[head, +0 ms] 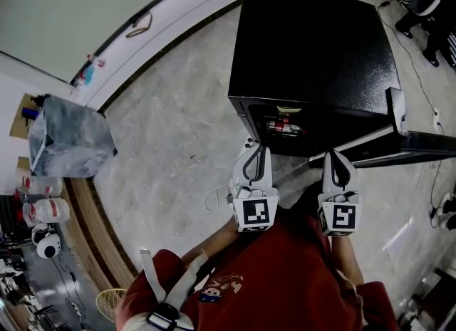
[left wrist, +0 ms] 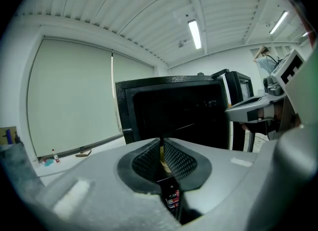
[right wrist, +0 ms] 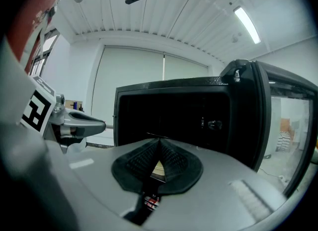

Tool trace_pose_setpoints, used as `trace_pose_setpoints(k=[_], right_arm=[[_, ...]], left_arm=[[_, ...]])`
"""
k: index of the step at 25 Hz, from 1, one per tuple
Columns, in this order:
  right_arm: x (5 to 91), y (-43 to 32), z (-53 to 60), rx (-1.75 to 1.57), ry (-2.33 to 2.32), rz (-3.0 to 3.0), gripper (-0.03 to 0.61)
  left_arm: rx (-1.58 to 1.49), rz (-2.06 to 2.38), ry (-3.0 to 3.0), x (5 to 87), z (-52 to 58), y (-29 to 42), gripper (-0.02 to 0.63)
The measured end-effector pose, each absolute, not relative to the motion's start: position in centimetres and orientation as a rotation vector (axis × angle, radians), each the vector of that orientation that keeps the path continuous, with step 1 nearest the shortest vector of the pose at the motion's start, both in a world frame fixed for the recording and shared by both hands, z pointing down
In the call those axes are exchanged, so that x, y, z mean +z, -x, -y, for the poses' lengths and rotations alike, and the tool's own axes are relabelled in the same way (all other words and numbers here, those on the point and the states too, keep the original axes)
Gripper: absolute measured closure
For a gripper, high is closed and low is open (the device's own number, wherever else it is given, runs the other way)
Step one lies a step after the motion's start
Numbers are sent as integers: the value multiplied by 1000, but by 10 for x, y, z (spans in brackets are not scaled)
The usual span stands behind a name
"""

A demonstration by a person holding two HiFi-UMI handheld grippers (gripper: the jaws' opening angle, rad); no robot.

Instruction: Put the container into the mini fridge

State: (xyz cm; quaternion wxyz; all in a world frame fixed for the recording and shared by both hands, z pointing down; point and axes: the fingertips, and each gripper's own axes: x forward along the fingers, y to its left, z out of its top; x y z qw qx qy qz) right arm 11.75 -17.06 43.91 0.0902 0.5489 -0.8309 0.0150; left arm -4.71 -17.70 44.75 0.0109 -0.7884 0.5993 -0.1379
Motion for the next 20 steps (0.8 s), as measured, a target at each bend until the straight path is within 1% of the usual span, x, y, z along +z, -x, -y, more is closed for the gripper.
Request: trace_pose_setpoints(k=[3, 4, 9, 20], right_arm=[[439, -117, 172, 38, -1632, 2474, 577], [439, -118, 172, 37, -1635, 2473, 578], [436, -122, 174, 57, -1650, 2471, 578], [433, -123, 177, 54, -1656, 2460, 578]], left_arm=[[-400, -1891, 2450, 445, 181, 51, 592], [-397, -1896, 2448, 445, 182, 52, 606], [-453, -1877, 2414, 448, 184, 54, 607], [-387, -1912, 2496, 449, 188, 60, 607]])
